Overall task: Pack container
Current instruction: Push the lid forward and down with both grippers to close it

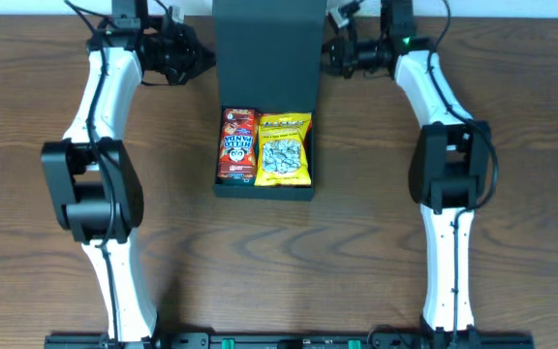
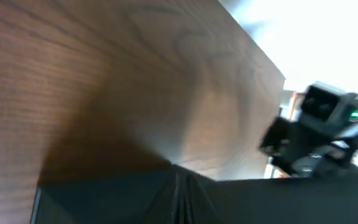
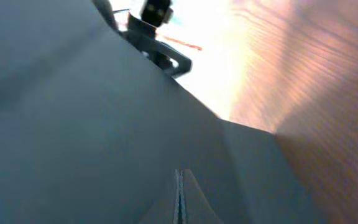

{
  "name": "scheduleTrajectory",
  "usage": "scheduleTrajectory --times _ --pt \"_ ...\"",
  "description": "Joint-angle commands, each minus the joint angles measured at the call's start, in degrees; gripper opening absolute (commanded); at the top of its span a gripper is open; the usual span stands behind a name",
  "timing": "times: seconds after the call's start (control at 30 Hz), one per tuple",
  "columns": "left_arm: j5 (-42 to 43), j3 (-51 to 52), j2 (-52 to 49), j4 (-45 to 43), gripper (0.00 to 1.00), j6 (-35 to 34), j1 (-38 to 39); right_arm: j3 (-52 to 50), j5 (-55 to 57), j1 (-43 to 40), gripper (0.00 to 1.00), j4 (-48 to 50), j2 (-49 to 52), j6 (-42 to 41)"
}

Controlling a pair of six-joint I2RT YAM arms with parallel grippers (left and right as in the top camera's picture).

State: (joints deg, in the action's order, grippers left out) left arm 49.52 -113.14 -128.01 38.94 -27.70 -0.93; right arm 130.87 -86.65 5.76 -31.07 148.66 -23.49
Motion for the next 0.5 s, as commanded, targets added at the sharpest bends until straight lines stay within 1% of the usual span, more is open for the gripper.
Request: scheduleTrajectory --times 0.0,0.23,0.3,0.4,0.47 --pt "-3.89 -1.44 4.11 2.99 0.06 7.06 0.79 0.61 -2.75 0.87 0.01 0.0 -4.87 -1.09" --pt "-6.73 -1.44 8.04 10.38 0.06 14.47 1.7 0.61 -2.75 1.88 0.01 -0.02 -9.01 -2.27" --pt "-7.63 -1.44 8.96 11.82 0.06 15.3 1.73 0.61 -2.75 2.47 0.01 -0.11 -10.12 -2.71" --pt "-12.74 -1.44 10.21 15.58 0.06 15.82 1.77 0.61 -2.75 3.5 0.01 -0.39 -11.98 -2.62" --pt "-13.0 -1.44 10.45 17.7 0.06 17.68 1.81 0.61 -2.75 3.93 0.02 -0.2 -12.66 -2.6"
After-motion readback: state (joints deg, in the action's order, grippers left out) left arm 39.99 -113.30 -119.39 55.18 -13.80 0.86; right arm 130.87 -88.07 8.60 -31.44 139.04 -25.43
